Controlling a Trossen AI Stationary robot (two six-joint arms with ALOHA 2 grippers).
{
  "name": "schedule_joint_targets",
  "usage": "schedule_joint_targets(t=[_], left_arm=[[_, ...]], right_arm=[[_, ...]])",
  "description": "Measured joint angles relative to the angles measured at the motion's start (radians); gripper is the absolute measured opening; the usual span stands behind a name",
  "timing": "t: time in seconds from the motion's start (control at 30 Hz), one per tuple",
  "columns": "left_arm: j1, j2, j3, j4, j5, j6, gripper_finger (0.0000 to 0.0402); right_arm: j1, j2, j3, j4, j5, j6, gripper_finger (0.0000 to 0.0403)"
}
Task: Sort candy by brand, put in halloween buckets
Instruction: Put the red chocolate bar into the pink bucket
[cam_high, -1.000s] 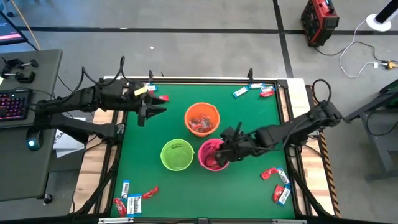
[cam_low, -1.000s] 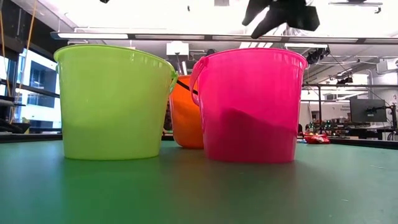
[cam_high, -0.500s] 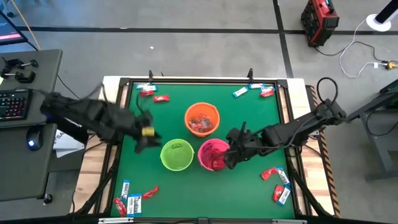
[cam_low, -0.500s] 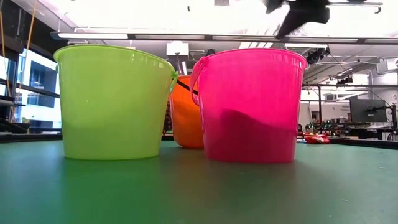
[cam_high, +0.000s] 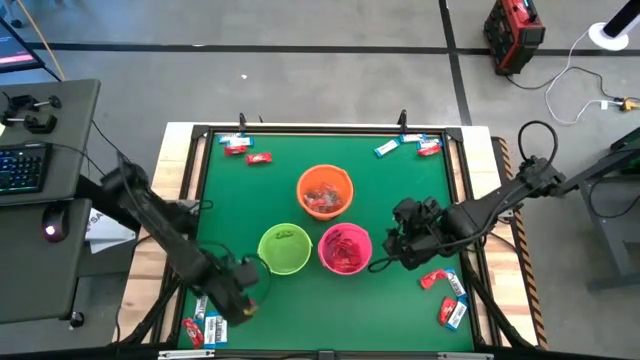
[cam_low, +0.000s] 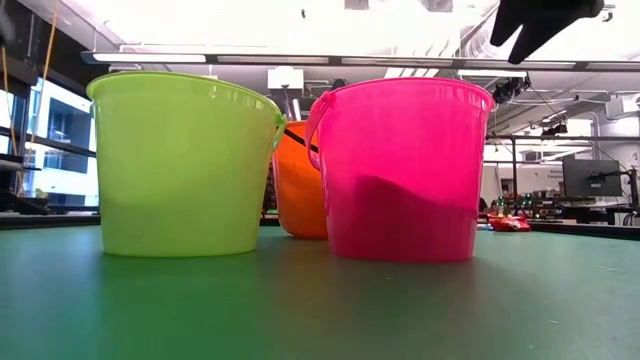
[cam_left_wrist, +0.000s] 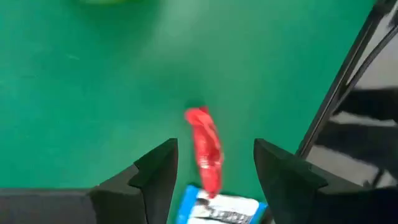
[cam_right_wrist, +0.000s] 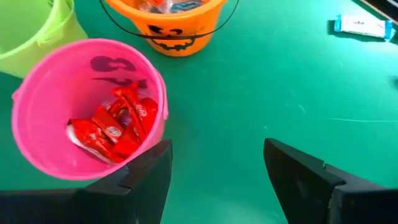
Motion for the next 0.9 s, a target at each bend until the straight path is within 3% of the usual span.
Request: schedule_joint_targets(t=[0.13,0.27,0.67,0.77,0.9], left_arm=[[-0.006,0.123,0.000,0.071,0.078,-0.029,0.0200],[0.002,0.198,0.000,0.041,0.071,-0.081,0.0200],[0.020,0.287,0.002,0.130,0.116,-0.129,0.0193],[0.021,0.286,0.002,0.124,0.123,-0.133,0.0149],[0.027,0.225,0.011,0.129,0.150,-0.133,0.0032]], right_arm=[[0.000,0.000,0.000,-0.011,0.002,-0.021,0.0245],[0.000,0.000,0.000,-0.020,0.005,-0.023,0.0245],[0.005,0.001,0.000,-0.033,0.005,-0.108,0.0245],[0.005,0.001,0.000,-0.043,0.006,-0.109,0.0245],[0.020,0.001,0.000,-0.073,-0.002,-0.135,0.0245]])
